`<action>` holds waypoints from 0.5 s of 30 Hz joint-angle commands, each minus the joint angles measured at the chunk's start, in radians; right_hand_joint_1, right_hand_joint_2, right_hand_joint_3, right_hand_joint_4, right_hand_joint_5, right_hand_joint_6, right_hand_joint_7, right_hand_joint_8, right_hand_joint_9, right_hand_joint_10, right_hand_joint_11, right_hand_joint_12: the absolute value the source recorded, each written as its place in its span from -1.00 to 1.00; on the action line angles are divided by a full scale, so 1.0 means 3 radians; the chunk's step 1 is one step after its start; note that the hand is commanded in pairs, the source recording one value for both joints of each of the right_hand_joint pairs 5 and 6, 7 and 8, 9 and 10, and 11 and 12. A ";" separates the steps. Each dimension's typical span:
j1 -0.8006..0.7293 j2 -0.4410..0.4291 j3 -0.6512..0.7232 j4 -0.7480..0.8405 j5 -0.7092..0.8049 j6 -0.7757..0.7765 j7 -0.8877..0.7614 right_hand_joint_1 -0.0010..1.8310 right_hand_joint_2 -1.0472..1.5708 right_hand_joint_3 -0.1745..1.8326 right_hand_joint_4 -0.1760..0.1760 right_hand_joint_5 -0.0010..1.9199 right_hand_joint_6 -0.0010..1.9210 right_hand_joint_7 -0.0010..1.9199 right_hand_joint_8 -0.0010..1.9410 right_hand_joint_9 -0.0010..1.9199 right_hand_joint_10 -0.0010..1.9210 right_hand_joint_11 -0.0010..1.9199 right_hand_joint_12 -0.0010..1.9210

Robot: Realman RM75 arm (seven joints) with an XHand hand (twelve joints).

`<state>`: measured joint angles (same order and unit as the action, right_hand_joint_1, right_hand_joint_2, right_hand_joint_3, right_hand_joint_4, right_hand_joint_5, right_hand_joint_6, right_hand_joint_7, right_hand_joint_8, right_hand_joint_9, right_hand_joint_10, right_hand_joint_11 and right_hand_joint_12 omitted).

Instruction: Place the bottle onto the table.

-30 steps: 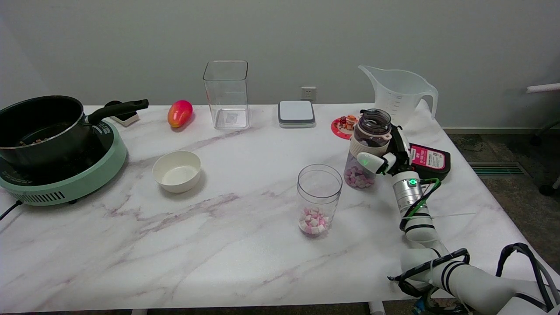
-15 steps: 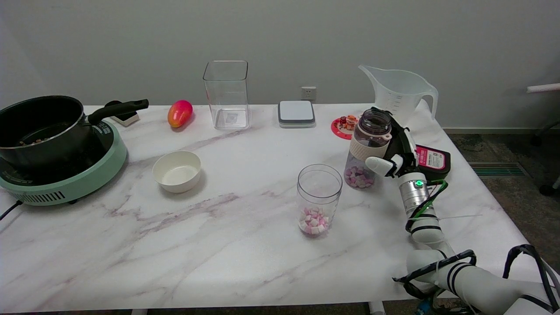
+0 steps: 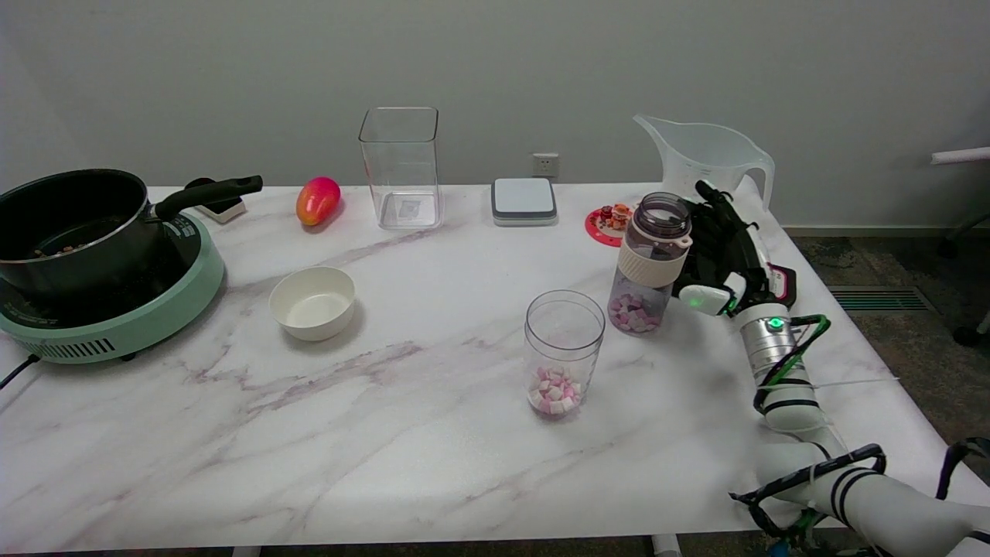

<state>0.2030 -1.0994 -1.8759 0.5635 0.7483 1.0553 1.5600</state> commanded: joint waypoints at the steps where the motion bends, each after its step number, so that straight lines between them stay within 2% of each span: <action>1: -0.0524 0.0549 0.0520 0.0337 -0.0033 -0.0128 -0.0172 0.37 -0.77 0.18 0.00 -0.74 -0.74 -0.50 -0.51 -0.39 -0.39 -0.33 -0.33; 4: -0.0738 0.0645 0.0808 0.0380 0.0001 -0.0168 -0.0197 0.38 -0.73 0.18 0.00 -0.71 -0.71 -0.47 -0.47 -0.38 -0.38 -0.33 -0.33; 9: -0.1147 0.0611 0.1660 0.0428 0.0004 -0.0168 -0.0246 0.39 -0.65 0.19 0.00 -0.66 -0.66 -0.43 -0.44 -0.37 -0.37 -0.32 -0.32; 12: -0.1318 0.0545 0.2227 0.0638 0.0004 -0.0168 -0.0518 0.40 -0.57 0.17 0.00 -0.62 -0.62 -0.41 -0.42 -0.35 -0.35 -0.31 -0.31; 15: -0.1405 0.0514 0.2568 0.0857 0.0091 -0.0169 -0.0879 0.42 -0.45 0.16 0.00 -0.57 -0.57 -0.32 -0.33 -0.32 -0.32 -0.29 -0.29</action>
<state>0.0379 -0.9789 -1.6546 0.6408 0.7445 1.0237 1.5210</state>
